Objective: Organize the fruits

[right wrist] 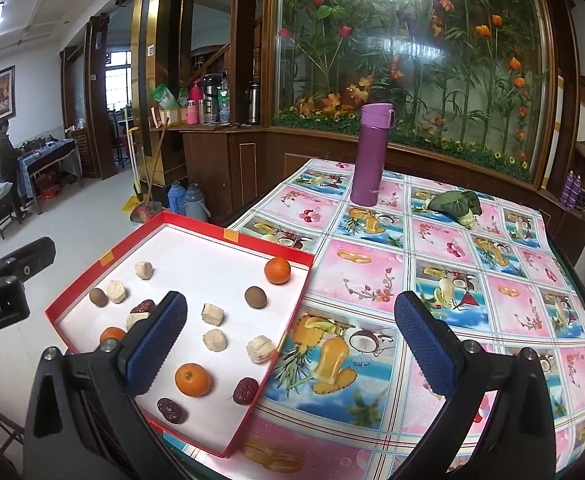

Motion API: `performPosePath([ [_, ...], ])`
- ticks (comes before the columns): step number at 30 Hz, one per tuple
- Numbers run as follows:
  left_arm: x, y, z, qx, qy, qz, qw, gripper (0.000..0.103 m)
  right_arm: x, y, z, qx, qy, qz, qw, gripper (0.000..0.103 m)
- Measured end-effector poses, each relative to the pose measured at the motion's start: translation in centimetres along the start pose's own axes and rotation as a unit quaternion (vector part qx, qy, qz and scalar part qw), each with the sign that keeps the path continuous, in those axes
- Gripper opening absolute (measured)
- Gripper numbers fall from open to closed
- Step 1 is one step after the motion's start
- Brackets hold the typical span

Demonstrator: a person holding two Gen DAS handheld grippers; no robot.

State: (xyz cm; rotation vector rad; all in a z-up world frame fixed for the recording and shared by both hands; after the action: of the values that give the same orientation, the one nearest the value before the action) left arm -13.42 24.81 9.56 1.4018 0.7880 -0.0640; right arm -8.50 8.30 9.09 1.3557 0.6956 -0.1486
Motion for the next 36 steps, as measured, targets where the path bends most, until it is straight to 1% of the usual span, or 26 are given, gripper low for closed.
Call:
performPosePath([
  [14, 0.04, -0.2, 0.3, 0.0, -0.004, -0.002, 1.0, 0.103, 0.31, -0.26, -0.1, -0.002, 0.002, -0.003, 1.0, 0.103],
  [27, 0.34, -0.31, 0.74, 0.002, -0.024, -0.009, 0.9997, 0.103, 0.37, -0.38, -0.31, -0.005, 0.002, -0.002, 1.0, 0.103],
  [36, 0.39, -0.27, 0.67, 0.001, -0.022, -0.008, 0.9997, 0.103, 0.46, -0.31, -0.46, -0.006, 0.001, -0.003, 1.0, 0.103],
])
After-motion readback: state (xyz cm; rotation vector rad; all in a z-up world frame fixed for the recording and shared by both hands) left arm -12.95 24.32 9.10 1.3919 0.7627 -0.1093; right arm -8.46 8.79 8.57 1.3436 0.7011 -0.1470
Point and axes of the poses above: each gripper's, at about its wrist camera, not at the fingertips, and x roughly the way its jaws point, z to its right, y to its top, the point moved 5 cm from there along x, roughly the way its jaws point, and after that the axes turned 4 degrees about -x, right-handed, at the moved point
